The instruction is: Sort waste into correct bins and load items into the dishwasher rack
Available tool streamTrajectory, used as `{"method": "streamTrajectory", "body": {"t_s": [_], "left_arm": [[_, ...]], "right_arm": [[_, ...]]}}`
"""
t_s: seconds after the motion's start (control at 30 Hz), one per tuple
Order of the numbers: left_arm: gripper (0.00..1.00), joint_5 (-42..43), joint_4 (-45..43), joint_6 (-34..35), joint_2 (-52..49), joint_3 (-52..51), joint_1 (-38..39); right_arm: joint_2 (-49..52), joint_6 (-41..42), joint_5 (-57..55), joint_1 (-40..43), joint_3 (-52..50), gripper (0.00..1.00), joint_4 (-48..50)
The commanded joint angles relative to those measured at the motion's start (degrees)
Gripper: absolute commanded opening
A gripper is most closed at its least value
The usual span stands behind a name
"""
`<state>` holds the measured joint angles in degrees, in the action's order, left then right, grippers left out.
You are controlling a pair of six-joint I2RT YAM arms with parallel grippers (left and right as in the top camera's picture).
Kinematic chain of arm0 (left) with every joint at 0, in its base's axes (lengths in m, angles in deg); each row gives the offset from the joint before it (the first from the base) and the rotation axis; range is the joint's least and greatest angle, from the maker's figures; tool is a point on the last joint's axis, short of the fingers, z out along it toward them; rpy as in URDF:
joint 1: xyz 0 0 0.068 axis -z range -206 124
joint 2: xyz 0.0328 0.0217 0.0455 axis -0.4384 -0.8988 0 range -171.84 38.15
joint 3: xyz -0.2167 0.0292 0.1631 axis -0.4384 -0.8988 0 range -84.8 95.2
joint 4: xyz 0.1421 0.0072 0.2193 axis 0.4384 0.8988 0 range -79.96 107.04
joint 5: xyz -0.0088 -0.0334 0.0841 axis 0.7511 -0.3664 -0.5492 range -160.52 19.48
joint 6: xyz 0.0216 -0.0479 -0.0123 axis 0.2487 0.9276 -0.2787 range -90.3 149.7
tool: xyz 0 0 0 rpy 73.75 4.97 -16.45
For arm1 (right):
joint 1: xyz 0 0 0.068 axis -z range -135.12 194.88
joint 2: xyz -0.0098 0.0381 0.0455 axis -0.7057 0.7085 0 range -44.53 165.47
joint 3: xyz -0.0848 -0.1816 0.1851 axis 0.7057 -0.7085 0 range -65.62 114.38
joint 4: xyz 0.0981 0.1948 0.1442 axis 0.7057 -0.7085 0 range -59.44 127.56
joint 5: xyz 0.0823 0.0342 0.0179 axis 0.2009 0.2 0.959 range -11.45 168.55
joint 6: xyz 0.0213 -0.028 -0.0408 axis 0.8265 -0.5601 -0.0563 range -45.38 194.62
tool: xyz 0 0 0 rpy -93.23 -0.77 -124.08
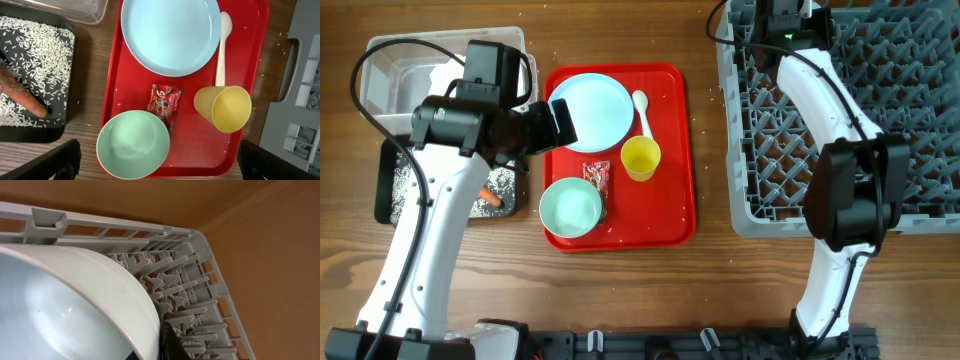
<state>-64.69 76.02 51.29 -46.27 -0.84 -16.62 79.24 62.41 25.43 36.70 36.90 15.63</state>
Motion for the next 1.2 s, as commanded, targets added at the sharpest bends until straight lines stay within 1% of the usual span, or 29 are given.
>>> {"method": "streamTrajectory", "body": {"t_s": [0.0,0.07,0.13,0.3,0.37,0.47,0.57,0.67,0.77,0.87,0.9,0.93,0.97,1.0,1.03,1.07,1.1,1.13,1.17], "left_arm": [[1.00,-0.13,-0.13,0.31,-0.11,0.37,-0.28],[1.00,-0.13,-0.15,0.31,-0.11,0.37,-0.28],[1.00,-0.13,-0.15,0.31,-0.11,0.37,-0.28],[1.00,-0.13,-0.15,0.31,-0.11,0.37,-0.28],[1.00,-0.13,-0.15,0.31,-0.11,0.37,-0.28],[1.00,-0.13,-0.15,0.31,-0.11,0.37,-0.28],[1.00,-0.13,-0.15,0.31,-0.11,0.37,-0.28],[1.00,-0.13,-0.15,0.31,-0.11,0.37,-0.28],[1.00,-0.13,-0.15,0.31,-0.11,0.37,-0.28],[1.00,-0.13,-0.15,0.31,-0.11,0.37,-0.28],[1.00,-0.15,-0.15,0.31,-0.11,0.37,-0.28],[1.00,-0.13,-0.15,0.31,-0.11,0.37,-0.28],[1.00,-0.13,-0.15,0.31,-0.11,0.37,-0.28],[1.00,-0.13,-0.15,0.31,-0.11,0.37,-0.28],[1.00,-0.13,-0.15,0.31,-0.11,0.37,-0.28],[1.00,-0.13,-0.15,0.31,-0.11,0.37,-0.28],[1.00,-0.13,-0.15,0.31,-0.11,0.37,-0.28],[1.00,-0.13,-0.15,0.31,-0.11,0.37,-0.28],[1.00,-0.13,-0.15,0.31,-0.11,0.37,-0.28]], "right_arm": [[1.53,-1.42,-1.99,-2.27,0.48,0.04,0.22],[2.32,-2.58,-2.32,-3.13,0.48,0.04,0.90],[3.48,-4.81,-4.98,-3.61,0.48,0.04,3.08],[6.45,-12.63,-13.33,-4.02,0.48,0.04,10.80],[6.93,-15.91,-15.93,-4.02,0.48,0.04,15.41],[6.95,-21.05,-16.57,-4.15,0.48,0.04,20.55],[6.99,-21.77,-16.04,-4.76,0.48,0.04,21.07],[7.17,-22.23,-13.16,-5.99,0.17,0.04,20.74],[7.19,-22.25,-9.53,-7.80,0.11,0.04,18.23],[7.19,-22.23,-8.66,-9.25,0.11,0.04,17.79],[7.19,-22.29,-8.48,-9.75,0.11,0.28,17.81],[7.19,-22.29,-8.48,-10.14,0.11,0.43,17.84],[7.19,-22.29,-8.46,-10.25,0.11,0.43,17.84],[7.19,-22.27,-8.46,-10.25,0.11,0.49,17.84],[7.19,-22.29,-8.48,-10.25,0.11,0.61,17.84],[7.19,-22.29,-8.50,-10.25,0.11,0.68,17.84],[7.19,-22.32,-8.52,-10.23,0.11,0.72,17.84],[7.19,-22.27,-8.55,-10.25,0.11,0.79,17.81],[7.19,-22.25,-8.57,-10.25,0.11,0.82,17.81]]}}
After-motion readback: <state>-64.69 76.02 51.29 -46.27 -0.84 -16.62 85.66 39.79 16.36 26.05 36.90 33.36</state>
